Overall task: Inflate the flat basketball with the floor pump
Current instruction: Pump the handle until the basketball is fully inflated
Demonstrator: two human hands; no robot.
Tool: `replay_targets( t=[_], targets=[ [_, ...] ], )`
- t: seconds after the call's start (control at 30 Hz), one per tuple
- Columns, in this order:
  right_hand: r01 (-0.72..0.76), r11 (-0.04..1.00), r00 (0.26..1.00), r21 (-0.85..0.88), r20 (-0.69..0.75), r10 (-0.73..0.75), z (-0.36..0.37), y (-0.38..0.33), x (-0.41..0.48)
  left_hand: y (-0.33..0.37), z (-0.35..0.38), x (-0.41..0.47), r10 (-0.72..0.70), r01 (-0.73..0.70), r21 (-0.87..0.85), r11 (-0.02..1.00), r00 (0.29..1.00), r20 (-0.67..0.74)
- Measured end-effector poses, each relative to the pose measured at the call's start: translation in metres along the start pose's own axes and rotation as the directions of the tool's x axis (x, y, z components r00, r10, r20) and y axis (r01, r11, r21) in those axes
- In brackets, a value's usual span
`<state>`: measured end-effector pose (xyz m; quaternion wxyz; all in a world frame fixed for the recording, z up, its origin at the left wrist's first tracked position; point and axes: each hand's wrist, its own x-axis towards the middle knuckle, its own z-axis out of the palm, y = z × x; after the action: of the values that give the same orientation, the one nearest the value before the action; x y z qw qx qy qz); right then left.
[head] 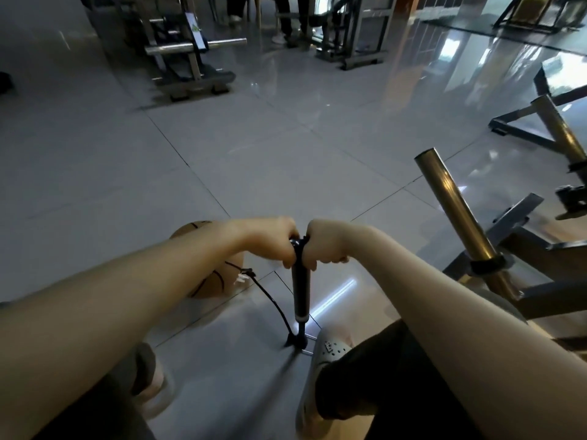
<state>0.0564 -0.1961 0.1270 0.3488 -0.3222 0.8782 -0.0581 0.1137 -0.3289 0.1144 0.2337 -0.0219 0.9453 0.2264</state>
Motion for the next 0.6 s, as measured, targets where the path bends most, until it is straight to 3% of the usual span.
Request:
replay_targets(
  t=[0.2,0.37,0.5,0.6],
  targets=[
    [-0.071,0.981,0.985,-0.18,0.143,0.097,0.059,0.026,0.052,-0.037,0.089,0.05,-0.017,0.022,0.06,0.998,0.996,-0.085],
    [-0.067,0.939,0.987,-0.337,0.115,0.112,0.113,0.047,0.068,-0.039,0.143,0.053,-0.014,0.018,0.093,0.996,0.999,-0.052],
    [-0.068,0.93,0.995,-0.361,0.044,0.09,0.122,0.037,0.054,-0.042,0.151,0.038,-0.038,0.047,0.102,0.994,0.996,-0.086],
    [-0.015,0.938,0.996,-0.346,0.079,0.045,0.143,0.03,0.041,-0.041,0.162,0.012,-0.056,0.063,0.094,0.994,0.996,-0.075]
  ],
)
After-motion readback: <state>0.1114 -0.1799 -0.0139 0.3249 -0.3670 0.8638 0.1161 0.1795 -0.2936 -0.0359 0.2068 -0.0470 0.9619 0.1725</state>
